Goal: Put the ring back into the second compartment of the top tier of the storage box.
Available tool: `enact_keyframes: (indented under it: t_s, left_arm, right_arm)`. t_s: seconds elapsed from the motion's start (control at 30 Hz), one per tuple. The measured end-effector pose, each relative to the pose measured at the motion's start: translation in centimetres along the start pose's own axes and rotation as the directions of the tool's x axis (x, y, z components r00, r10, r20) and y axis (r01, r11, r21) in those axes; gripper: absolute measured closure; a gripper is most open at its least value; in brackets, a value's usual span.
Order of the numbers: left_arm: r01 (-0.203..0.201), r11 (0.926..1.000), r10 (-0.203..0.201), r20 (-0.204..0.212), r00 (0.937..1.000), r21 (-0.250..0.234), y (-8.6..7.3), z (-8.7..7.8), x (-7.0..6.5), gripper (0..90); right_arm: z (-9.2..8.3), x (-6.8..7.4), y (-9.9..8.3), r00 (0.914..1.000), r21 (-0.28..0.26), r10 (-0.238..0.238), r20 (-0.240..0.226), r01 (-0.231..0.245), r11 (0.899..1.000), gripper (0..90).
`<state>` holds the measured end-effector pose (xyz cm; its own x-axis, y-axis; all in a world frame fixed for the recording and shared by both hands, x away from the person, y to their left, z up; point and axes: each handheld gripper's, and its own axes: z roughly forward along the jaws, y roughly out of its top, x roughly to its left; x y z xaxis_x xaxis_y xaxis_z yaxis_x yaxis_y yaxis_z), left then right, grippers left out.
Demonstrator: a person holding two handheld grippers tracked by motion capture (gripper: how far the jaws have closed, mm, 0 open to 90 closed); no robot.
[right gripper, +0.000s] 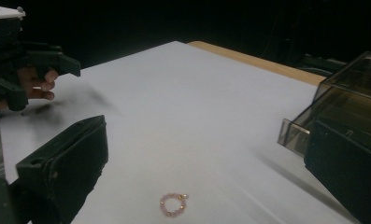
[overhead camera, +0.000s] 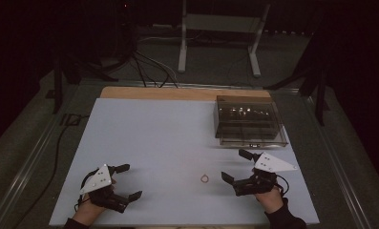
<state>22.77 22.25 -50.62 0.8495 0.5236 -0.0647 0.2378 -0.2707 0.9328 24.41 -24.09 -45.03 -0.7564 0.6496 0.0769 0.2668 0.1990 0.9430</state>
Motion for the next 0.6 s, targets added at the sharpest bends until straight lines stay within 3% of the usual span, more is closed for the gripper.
enact_keyframes:
  t_s: [0.33, 0.6]
  left_arm:
    - [-0.007, 1.0, 0.007, 0.001, 1.0, -0.004, 0.0, -0.1, 0.0, 0.6]
    - [-0.006, 1.0, 0.006, 0.0, 1.0, -0.001, 0.0, 0.0, 0.0, 0.6]
  right_arm:
    - [1.7, 0.4, 0.3, 0.9991, 0.012, -0.008, -0.043, 0.009, 1.0, 0.0]
    - [2.7, 0.4, 0.0, 0.9986, 0.03, -0.011, -0.051, 0.013, 0.999, 0.0]
